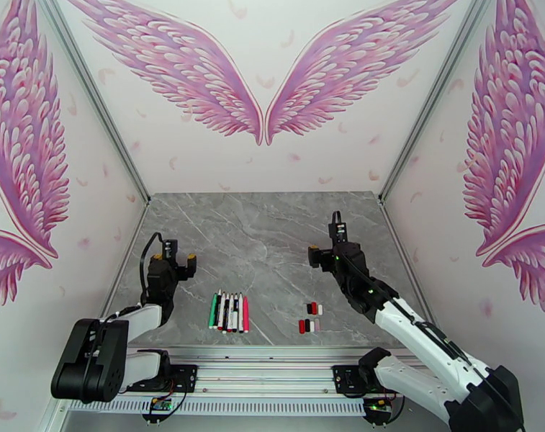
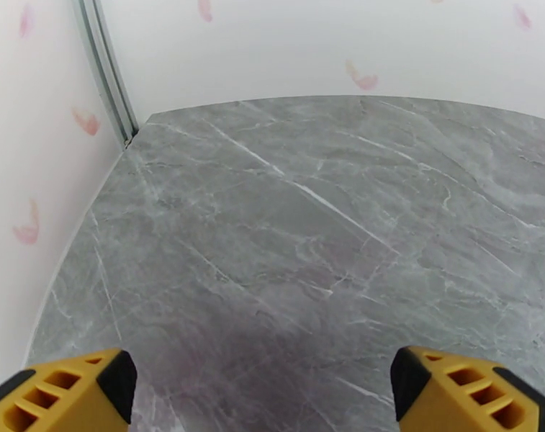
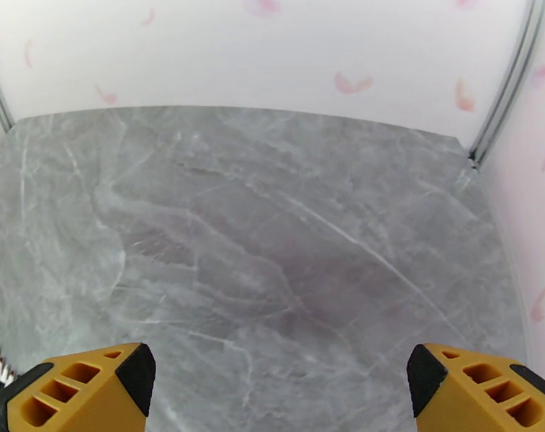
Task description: Open the pen caps
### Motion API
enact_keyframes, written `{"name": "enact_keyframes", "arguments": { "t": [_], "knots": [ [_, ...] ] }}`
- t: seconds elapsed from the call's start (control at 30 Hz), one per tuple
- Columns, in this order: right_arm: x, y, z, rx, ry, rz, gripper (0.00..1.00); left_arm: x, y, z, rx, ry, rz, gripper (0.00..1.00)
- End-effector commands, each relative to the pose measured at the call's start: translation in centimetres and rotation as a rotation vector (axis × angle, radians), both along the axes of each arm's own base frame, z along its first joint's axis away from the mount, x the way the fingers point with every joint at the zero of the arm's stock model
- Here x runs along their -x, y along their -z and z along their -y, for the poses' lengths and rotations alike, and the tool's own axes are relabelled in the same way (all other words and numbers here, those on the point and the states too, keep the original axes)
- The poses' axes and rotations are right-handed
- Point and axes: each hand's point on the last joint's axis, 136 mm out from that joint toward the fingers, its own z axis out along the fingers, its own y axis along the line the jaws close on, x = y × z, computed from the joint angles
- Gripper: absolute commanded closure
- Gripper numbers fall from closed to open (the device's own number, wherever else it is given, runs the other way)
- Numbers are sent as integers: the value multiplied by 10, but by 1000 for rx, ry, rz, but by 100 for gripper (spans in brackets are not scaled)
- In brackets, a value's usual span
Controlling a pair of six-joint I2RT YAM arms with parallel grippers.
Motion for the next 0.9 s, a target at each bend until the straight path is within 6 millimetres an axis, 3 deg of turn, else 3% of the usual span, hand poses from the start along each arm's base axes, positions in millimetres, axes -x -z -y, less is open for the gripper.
{"name": "enact_keyframes", "arguments": {
  "t": [0.0,0.1,0.17,0.4,0.53,0.63,0.87],
  "knots": [
    [-16,9,23,44,63,36,1,-16,-19,10,19,66,115,1],
    [-30,19,44,70,111,84,1,-23,-3,8,31,69,91,1],
    [-38,28,52,64,118,94,1,-34,-1,4,53,58,52,1],
    [-65,68,71,56,130,99,1,-34,1,0,64,49,39,1],
    [-66,88,56,21,26,110,1,-34,1,0,59,44,38,1],
    [-62,106,61,1,45,146,1,-34,1,0,59,44,39,1],
    [-66,106,64,-23,37,145,1,-35,0,-1,60,36,39,1]
  ]
}}
